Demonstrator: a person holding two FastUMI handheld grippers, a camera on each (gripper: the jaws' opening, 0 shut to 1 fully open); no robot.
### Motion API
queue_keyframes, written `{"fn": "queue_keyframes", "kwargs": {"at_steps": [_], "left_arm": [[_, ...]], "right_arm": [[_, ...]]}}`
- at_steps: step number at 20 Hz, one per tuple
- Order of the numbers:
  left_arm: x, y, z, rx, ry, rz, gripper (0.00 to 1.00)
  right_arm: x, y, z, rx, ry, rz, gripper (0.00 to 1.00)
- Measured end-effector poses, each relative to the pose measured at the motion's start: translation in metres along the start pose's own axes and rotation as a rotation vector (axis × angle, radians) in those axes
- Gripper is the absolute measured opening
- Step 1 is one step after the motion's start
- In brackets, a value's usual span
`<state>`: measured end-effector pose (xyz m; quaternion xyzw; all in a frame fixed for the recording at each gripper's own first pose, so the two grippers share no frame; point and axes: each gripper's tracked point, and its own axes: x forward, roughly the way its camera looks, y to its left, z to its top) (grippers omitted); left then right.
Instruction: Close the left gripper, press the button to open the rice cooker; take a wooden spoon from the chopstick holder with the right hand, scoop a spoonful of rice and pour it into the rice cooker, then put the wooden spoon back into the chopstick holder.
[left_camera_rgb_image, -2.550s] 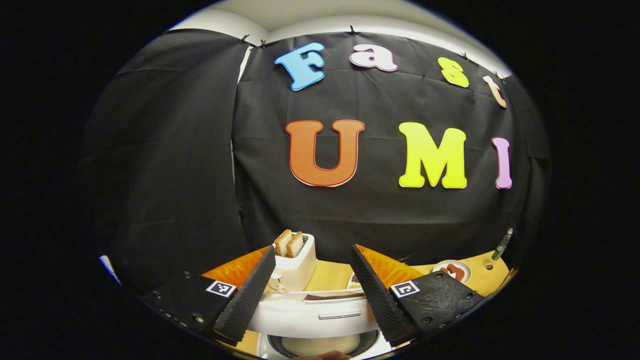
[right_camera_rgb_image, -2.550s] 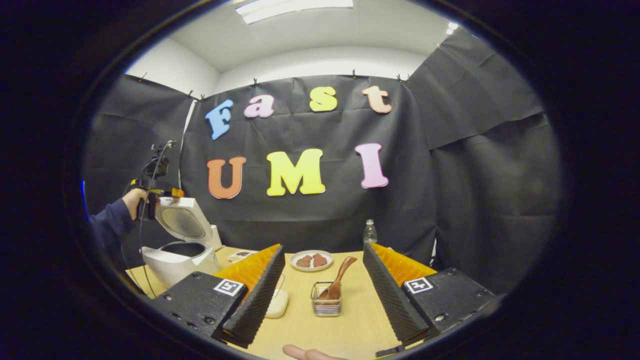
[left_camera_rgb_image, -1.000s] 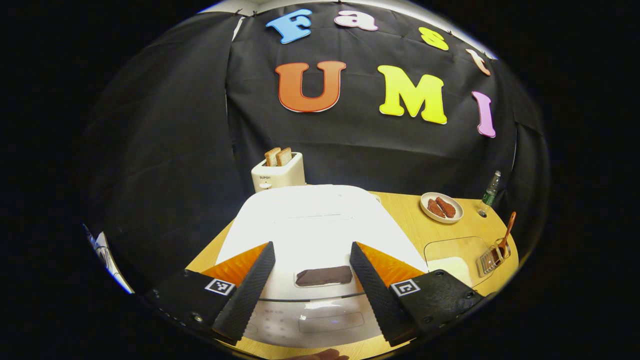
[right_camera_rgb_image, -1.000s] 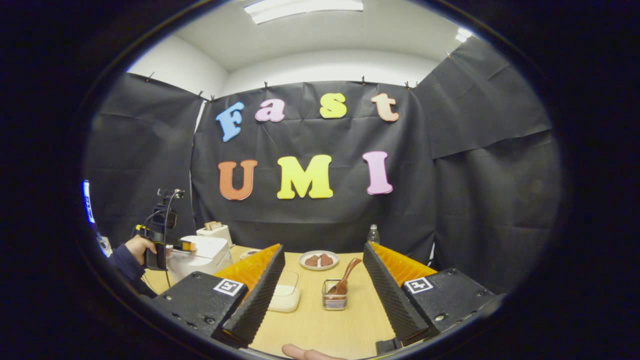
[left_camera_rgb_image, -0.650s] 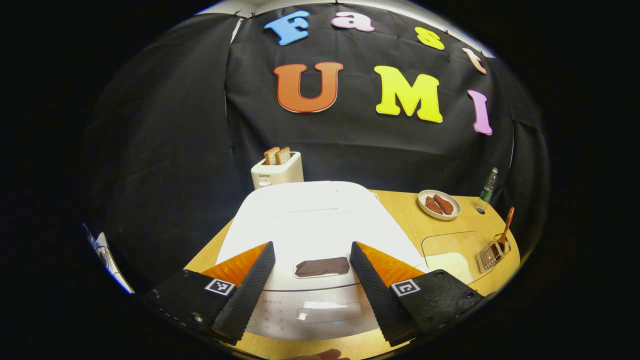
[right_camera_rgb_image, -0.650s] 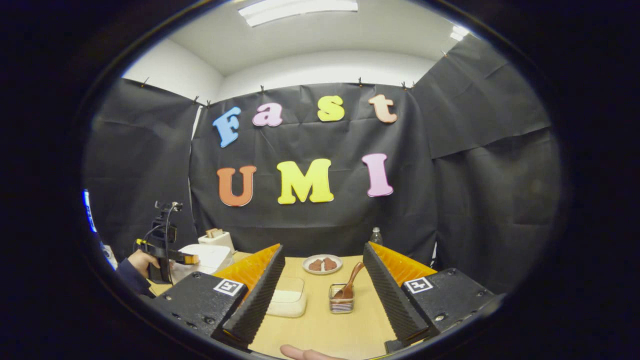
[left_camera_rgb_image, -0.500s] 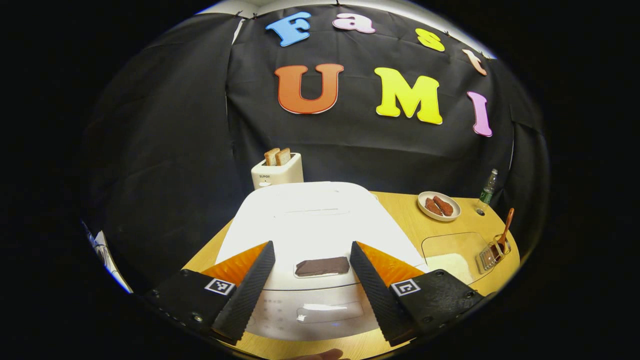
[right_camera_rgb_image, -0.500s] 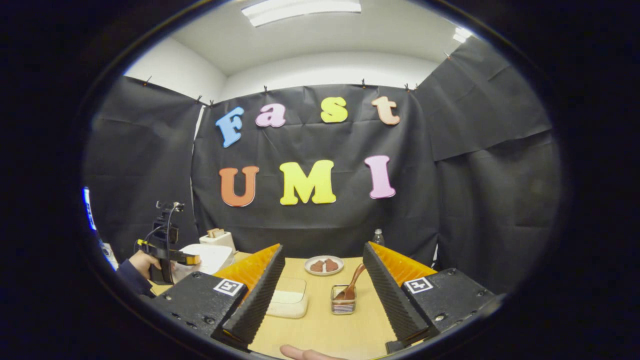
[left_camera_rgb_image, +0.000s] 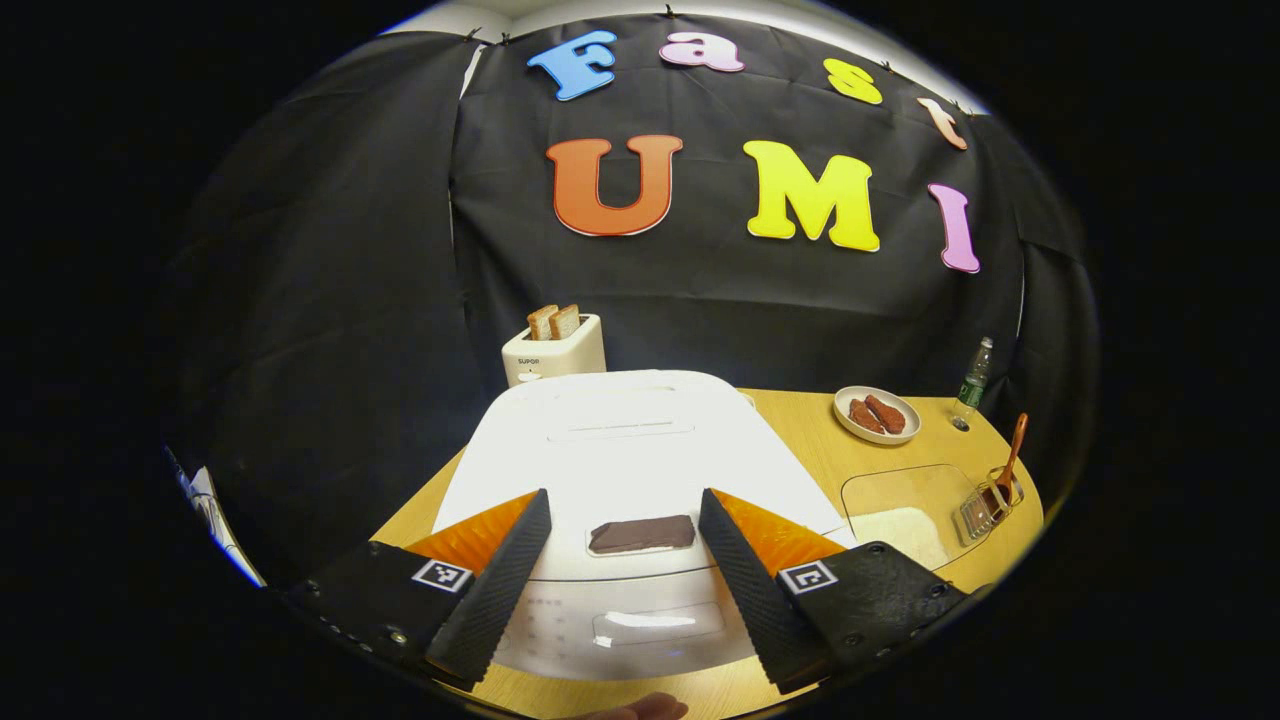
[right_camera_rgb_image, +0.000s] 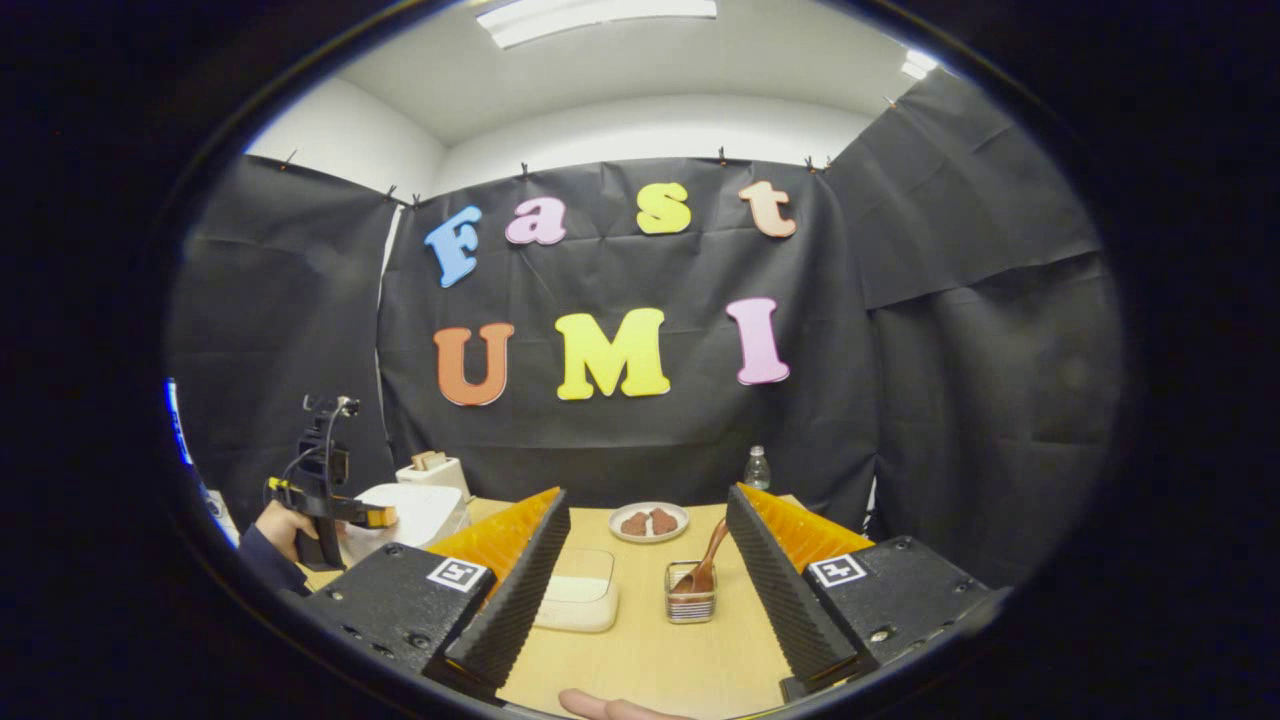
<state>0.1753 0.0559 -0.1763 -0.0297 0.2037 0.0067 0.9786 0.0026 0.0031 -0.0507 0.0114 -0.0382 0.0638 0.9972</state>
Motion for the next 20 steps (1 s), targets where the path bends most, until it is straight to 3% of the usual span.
{"fn": "queue_keyframes", "kwargs": {"at_steps": [2,7,8,14,20], "left_arm": [[-0.018,-0.011,0.014,-0.016,-0.031,-0.037,0.94],[-0.078,-0.014,0.047,0.047,-0.16,0.019,0.95],[-0.091,-0.019,0.053,0.053,-0.19,0.013,0.95],[-0.164,-0.045,0.076,0.03,-0.327,-0.056,0.95],[-0.219,-0.059,0.069,-0.001,-0.4,-0.091,0.94]], "right_arm": [[0.003,-0.004,-0.001,0.004,0.0,-0.019,1.0],[0.002,-0.005,0.001,-0.017,-0.012,-0.044,1.0],[0.002,-0.004,0.001,-0.014,-0.011,-0.043,0.96],[-0.004,-0.004,-0.001,0.007,-0.01,-0.045,1.0],[-0.014,-0.01,-0.002,0.002,-0.015,-0.051,0.96]]}}
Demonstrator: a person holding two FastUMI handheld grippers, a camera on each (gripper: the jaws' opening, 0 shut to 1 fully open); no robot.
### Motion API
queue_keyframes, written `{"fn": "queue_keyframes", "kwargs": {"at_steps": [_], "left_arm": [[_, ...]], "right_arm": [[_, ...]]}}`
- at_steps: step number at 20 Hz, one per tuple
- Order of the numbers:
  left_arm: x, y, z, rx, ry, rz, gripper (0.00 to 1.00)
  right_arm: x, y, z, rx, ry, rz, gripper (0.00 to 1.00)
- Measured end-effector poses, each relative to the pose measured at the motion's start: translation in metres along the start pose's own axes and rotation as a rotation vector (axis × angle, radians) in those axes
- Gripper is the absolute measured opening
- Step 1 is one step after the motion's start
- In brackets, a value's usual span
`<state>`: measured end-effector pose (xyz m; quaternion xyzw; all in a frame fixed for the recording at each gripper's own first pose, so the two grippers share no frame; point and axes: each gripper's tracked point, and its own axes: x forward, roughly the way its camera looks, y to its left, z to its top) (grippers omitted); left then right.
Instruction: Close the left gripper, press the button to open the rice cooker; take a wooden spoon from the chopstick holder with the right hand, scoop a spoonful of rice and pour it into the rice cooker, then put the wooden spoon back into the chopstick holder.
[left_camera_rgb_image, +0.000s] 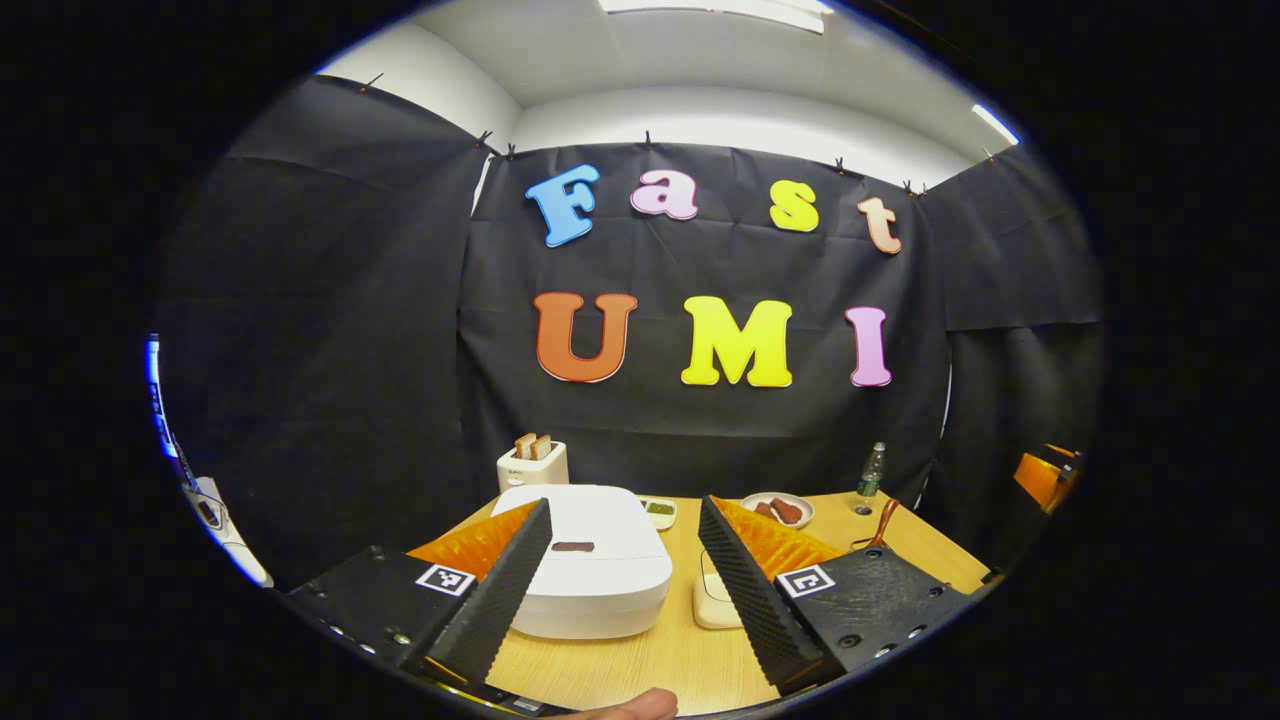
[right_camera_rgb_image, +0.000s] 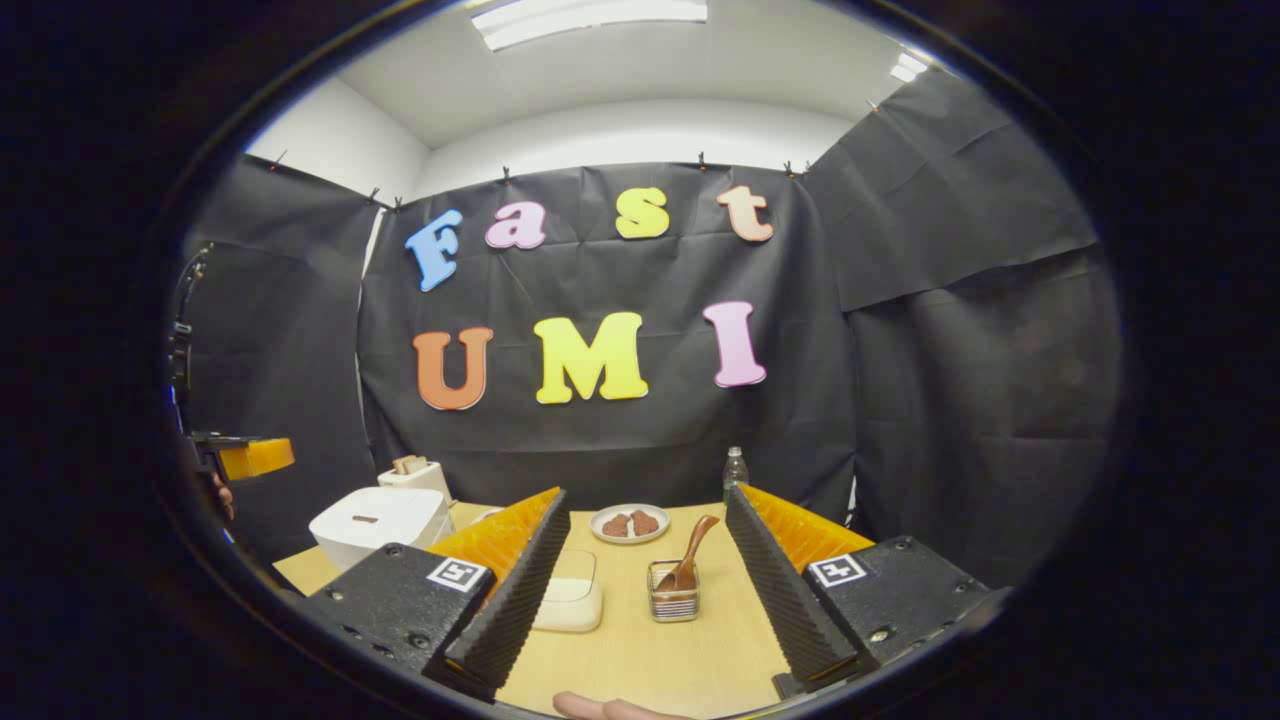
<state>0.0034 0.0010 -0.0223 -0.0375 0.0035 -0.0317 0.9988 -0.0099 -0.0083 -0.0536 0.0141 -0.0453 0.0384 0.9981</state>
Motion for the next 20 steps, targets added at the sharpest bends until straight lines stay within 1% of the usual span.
{"fn": "queue_keyframes", "kwargs": {"at_steps": [1,3,4,5,8,11,12,13,14,15,16,19,20], "left_arm": [[-0.008,-0.003,-0.002,0.0,-0.008,-0.011,0.94],[-0.022,-0.003,-0.003,0.0,-0.036,-0.003,0.94],[-0.029,-0.003,-0.003,0.004,-0.05,0.004,0.94],[-0.036,-0.006,-0.005,0.007,-0.059,0.003,0.94],[-0.053,-0.02,-0.011,0.003,-0.083,-0.029,0.94],[-0.059,-0.032,-0.022,0.016,-0.076,-0.067,0.94],[-0.058,-0.03,-0.025,0.021,-0.074,-0.064,0.94],[-0.058,-0.029,-0.029,0.025,-0.066,-0.059,0.94],[-0.058,-0.03,-0.032,0.027,-0.059,-0.057,0.94],[-0.059,-0.028,-0.033,0.031,-0.057,-0.051,0.94],[-0.06,-0.025,-0.032,0.033,-0.058,-0.039,0.94],[-0.059,-0.013,-0.027,0.041,-0.075,0.003,0.94],[-0.053,-0.015,-0.026,0.043,-0.074,0.011,0.94]], "right_arm": [[-0.002,-0.001,-0.001,-0.002,0.0,0.001,0.96],[-0.004,-0.007,-0.004,0.007,-0.004,-0.01,0.96],[-0.005,-0.01,-0.006,0.018,0.002,-0.02,1.0],[-0.005,-0.011,-0.01,0.023,0.01,-0.023,1.0],[-0.009,-0.01,-0.011,0.013,0.021,-0.014,1.0],[-0.014,-0.009,-0.011,0.015,0.02,-0.014,1.0],[-0.016,-0.005,-0.013,0.016,0.026,-0.003,0.96],[-0.017,-0.001,-0.016,0.013,0.031,0.006,1.0],[-0.019,0.001,-0.017,0.008,0.032,0.011,0.96],[-0.021,0.003,-0.018,0.0,0.031,0.017,0.96],[-0.023,0.006,-0.019,-0.012,0.031,0.022,1.0],[-0.026,0.015,-0.023,-0.025,0.043,0.05,1.0],[-0.027,0.017,-0.021,-0.029,0.046,0.053,1.0]]}}
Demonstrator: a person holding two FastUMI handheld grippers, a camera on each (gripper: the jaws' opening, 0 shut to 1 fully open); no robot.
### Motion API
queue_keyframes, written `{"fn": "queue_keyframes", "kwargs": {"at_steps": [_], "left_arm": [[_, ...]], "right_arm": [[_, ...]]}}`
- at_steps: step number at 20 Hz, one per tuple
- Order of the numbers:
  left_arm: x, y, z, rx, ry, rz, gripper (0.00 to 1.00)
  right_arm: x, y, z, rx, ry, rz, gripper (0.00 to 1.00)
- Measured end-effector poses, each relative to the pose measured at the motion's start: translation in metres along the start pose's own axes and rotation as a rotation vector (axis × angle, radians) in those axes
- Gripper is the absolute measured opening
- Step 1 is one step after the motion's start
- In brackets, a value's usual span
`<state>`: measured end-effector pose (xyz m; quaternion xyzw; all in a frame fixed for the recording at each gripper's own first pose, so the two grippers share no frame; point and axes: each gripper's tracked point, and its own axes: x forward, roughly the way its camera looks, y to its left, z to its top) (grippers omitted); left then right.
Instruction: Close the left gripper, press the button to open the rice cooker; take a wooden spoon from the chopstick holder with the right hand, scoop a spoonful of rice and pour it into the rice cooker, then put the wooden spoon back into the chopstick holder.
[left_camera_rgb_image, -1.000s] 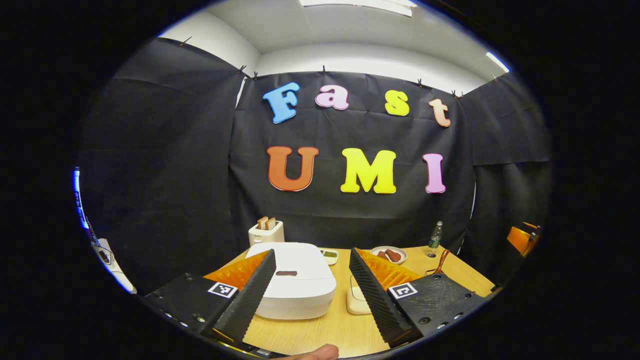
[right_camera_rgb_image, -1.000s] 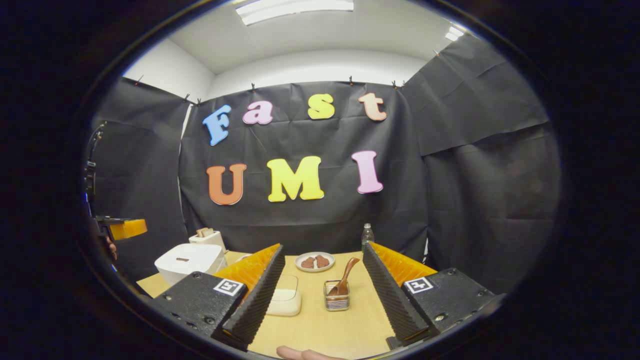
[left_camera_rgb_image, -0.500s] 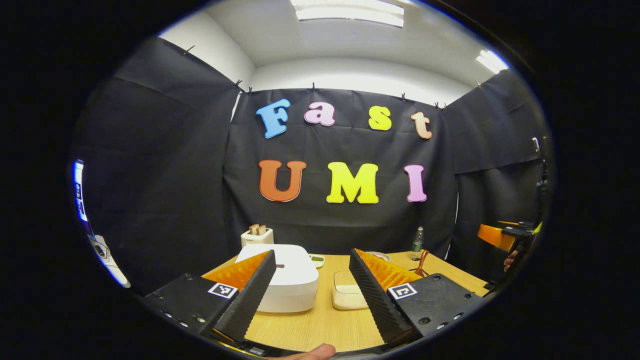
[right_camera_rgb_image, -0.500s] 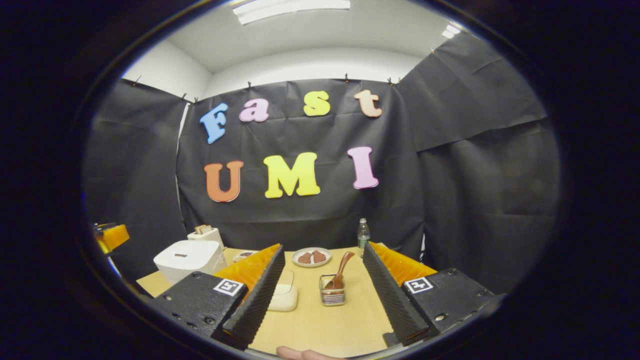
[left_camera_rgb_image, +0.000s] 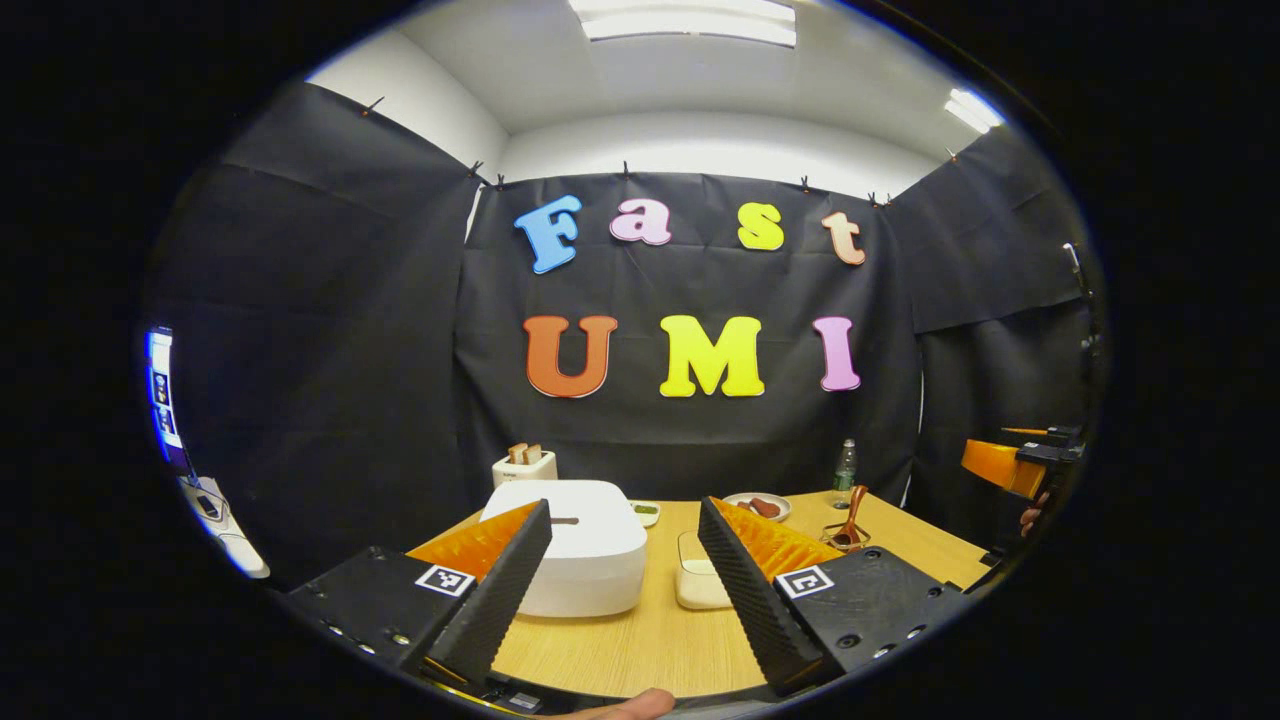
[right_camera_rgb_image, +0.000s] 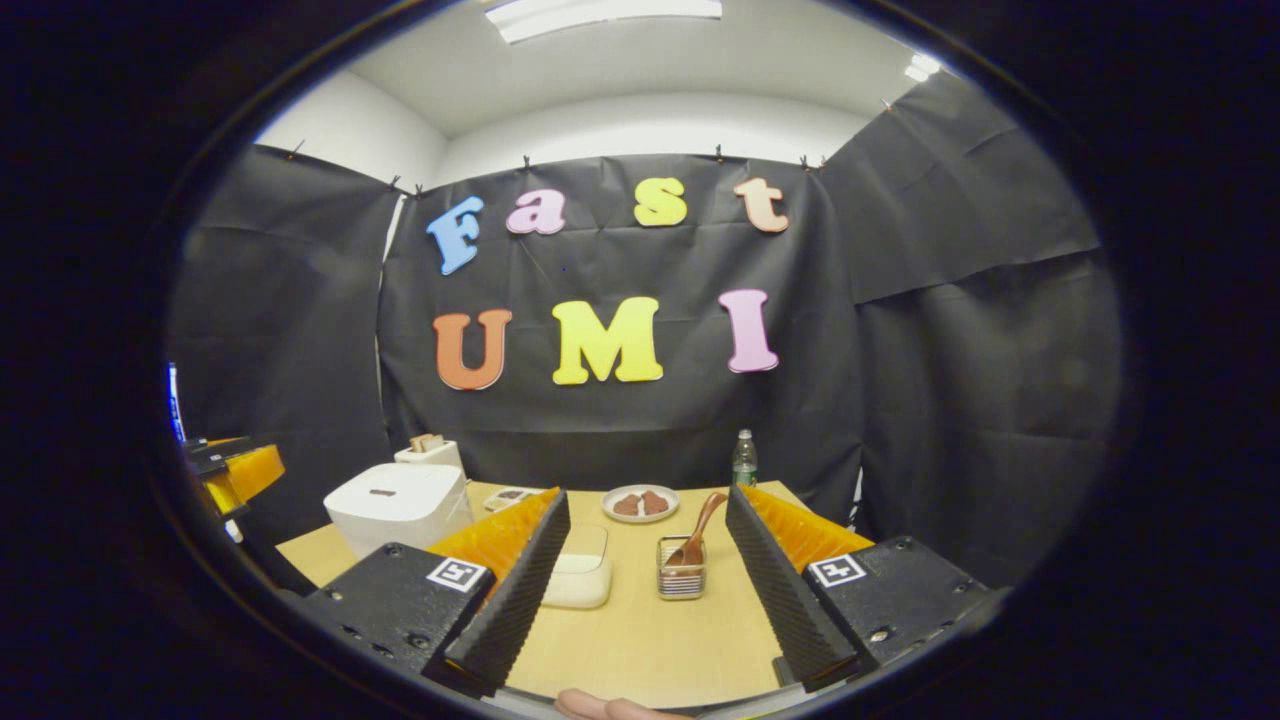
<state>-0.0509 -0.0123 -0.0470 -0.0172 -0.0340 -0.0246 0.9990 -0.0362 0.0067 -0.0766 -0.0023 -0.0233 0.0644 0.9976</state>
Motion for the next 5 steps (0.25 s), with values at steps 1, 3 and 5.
{"fn": "queue_keyframes", "kwargs": {"at_steps": [1,3,5], "left_arm": [[-0.0003,0.0015,-0.0014,-0.002,0.001,0.004,0.94],[-0.0038,0.0005,-0.0037,-0.013,0.005,-0.001,0.94],[-0.0057,-0.0032,-0.0045,-0.018,0.008,-0.015,0.94]], "right_arm": [[-0.0009,-0.0013,0.0026,-0.007,-0.005,-0.004,1.0],[-0.0033,-0.002,0.0099,-0.01,-0.027,-0.017,1.0],[-0.005,0.0003,0.0101,-0.007,-0.037,-0.019,1.0]]}}
